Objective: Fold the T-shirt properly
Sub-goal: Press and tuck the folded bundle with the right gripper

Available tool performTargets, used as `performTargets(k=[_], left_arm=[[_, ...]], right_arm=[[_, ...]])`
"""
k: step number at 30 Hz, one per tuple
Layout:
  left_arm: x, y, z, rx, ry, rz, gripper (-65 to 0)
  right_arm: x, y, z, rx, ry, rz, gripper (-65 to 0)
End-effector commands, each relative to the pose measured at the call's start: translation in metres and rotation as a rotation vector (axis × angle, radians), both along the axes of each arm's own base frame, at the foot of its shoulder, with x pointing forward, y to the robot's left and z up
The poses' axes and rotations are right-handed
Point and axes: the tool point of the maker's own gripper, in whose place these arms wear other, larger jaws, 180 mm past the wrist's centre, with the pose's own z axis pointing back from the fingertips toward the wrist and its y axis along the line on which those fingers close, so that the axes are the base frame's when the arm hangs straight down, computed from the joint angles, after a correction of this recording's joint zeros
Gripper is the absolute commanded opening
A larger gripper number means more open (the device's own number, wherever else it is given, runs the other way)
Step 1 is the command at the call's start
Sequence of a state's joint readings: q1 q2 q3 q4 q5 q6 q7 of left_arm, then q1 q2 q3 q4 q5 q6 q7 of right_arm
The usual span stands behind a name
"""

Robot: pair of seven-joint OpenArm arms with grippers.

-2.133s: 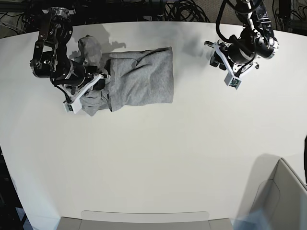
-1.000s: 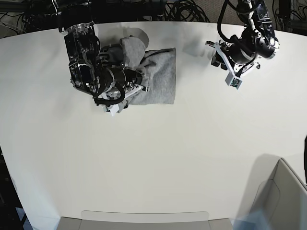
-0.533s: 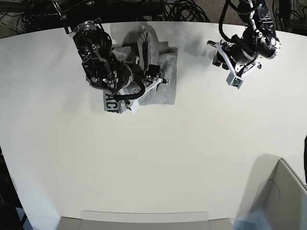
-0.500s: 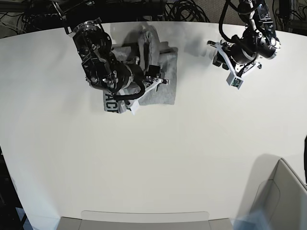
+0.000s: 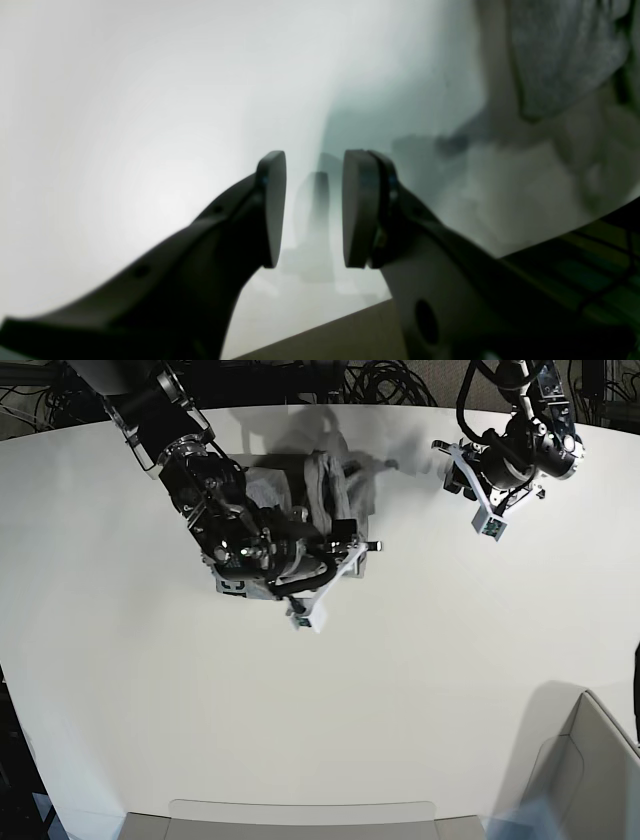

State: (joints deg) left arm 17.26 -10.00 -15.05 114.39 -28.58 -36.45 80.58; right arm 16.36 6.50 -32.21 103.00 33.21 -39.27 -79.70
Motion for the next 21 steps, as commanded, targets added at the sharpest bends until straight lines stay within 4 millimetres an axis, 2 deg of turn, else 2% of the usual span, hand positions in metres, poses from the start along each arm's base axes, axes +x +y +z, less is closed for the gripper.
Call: performTargets(k=[1,5,9,16,19,21], left_arm=[[0.004,-0.001,0.006,-0.004,-0.029,-0.008,-45.9],[0.004,-0.001,0.006,-0.007,-0.029,-0.007,-45.9],[0.004,-0.001,0.006,-0.003,-0.028,-0.007,-45.9],[0.004,-0.003,0.006,-0.011,-0.03,-0.007,-45.7],[0.004,-0.007,0.006,-0.017,-0.028,-0.017,-45.7],[0.004,-0.013,0.005,-0.018,-0.023,-0.045,-45.7]], right_arm=[[0.004,0.008,0.008,0.007,-0.012,0.022,-37.3],[0.002,0.016,-0.012,-0.067,0.032,0.069,-37.3],[0.003,0.016,-0.017,-0.08,0.047,0.065,-37.3],[0.04,0.032,0.028,0.013,-0.2,0.053,-37.3],[0.037,0.053,0.042,0.045,-0.279,0.194,-37.3],[0.036,0.057,0.045,0.053,-0.298,0.23,-37.3]])
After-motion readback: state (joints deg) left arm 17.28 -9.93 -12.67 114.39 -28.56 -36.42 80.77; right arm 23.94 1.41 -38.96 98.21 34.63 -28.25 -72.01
